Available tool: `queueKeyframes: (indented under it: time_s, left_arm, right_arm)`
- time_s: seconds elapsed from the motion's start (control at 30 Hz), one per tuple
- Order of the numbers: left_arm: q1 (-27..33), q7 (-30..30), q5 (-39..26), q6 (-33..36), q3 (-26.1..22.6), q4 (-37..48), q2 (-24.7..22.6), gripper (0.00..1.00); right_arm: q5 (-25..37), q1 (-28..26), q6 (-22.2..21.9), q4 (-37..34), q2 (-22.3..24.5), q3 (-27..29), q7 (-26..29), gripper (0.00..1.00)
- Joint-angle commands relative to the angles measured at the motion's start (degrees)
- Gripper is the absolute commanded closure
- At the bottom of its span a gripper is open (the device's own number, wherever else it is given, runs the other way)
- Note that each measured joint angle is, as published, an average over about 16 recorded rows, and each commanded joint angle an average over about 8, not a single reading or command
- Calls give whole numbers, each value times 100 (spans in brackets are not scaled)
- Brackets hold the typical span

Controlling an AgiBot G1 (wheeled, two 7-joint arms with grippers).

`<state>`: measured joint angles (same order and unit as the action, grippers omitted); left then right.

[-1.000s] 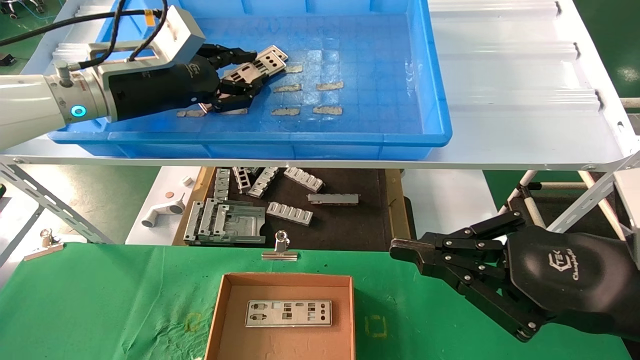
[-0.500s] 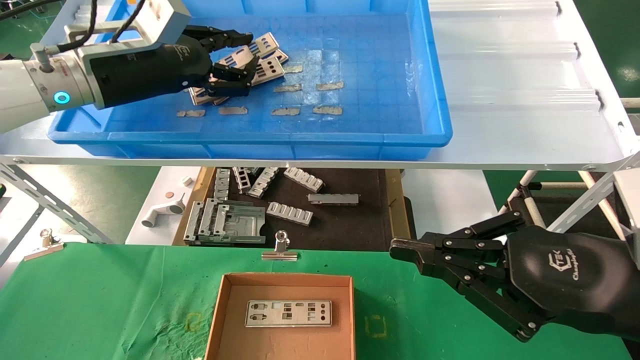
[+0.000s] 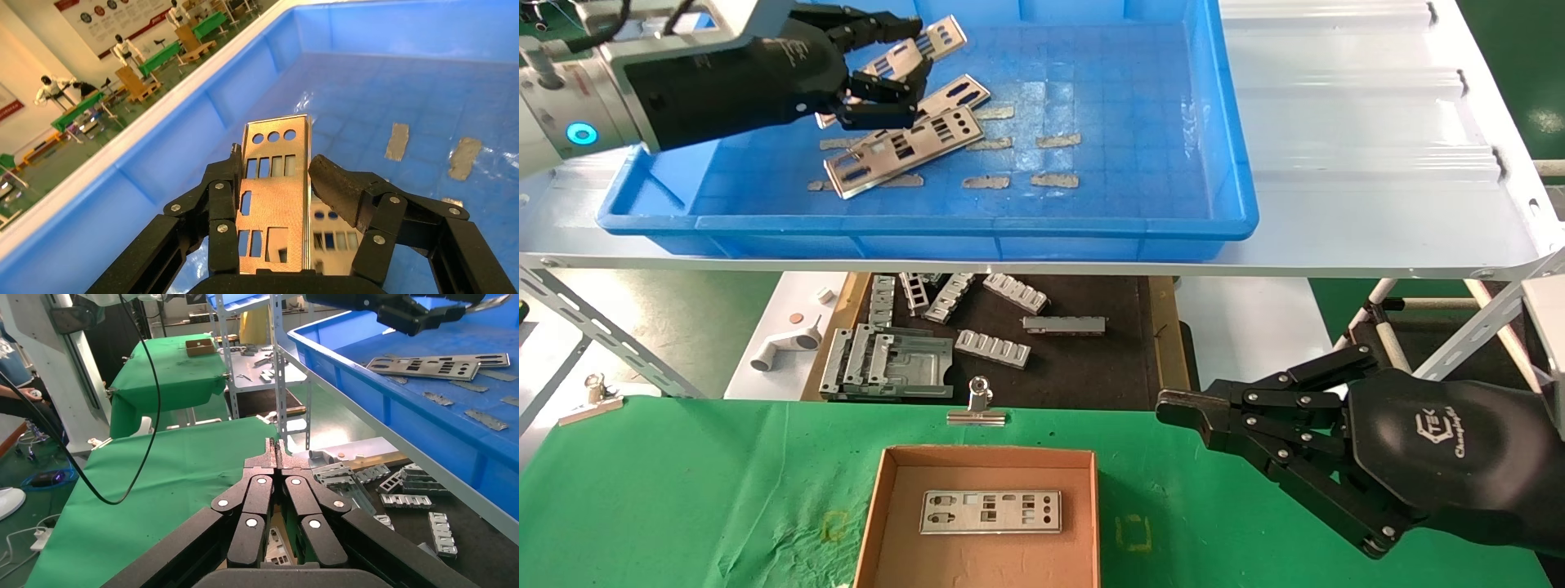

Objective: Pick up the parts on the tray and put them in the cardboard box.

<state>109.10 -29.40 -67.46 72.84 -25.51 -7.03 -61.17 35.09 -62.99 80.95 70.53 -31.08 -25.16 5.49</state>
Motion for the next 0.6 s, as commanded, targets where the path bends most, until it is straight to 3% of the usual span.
queueKeyframes:
  time_s: [0.03,0.37,0.6]
  left_arm:
    - [24,-11,18,46,13,-43,31,100]
    - [45,176,69,1213,-10,-798,531,100]
    - [-299,585,304,1776,-65,-2034,1012,100]
  right_arm:
    - [0,0,0,0,0,0,0,100]
    - [0,0,0,0,0,0,0,100]
    - [0,0,0,0,0,0,0,100]
